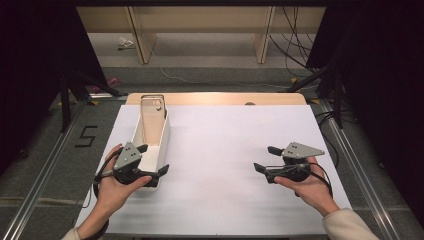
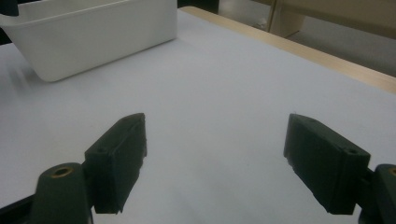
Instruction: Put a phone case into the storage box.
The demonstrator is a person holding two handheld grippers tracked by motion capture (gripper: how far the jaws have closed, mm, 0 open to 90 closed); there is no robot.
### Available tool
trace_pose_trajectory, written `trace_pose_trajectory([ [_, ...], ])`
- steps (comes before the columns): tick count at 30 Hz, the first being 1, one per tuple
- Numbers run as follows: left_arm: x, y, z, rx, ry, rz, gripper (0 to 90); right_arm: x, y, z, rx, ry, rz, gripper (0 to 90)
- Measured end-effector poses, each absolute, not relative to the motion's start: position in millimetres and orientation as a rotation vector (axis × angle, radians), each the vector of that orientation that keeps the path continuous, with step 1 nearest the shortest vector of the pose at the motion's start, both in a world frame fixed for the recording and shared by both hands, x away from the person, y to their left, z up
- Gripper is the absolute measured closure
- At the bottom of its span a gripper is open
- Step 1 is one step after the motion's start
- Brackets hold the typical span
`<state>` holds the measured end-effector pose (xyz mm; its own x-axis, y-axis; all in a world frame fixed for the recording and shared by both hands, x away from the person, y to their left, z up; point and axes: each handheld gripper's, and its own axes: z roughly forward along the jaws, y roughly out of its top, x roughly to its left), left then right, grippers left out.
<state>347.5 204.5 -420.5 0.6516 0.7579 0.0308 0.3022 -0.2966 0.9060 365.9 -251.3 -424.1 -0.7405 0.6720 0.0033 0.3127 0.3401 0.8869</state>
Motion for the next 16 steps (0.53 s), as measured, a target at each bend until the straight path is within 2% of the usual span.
trace_pose_trajectory([
  [16, 347.9, 203.9, -421.7, 1.876, 0.844, 0.588, 2.4, 366.3, -250.7, -425.8, 0.872, 2.242, 1.37, 20.4],
])
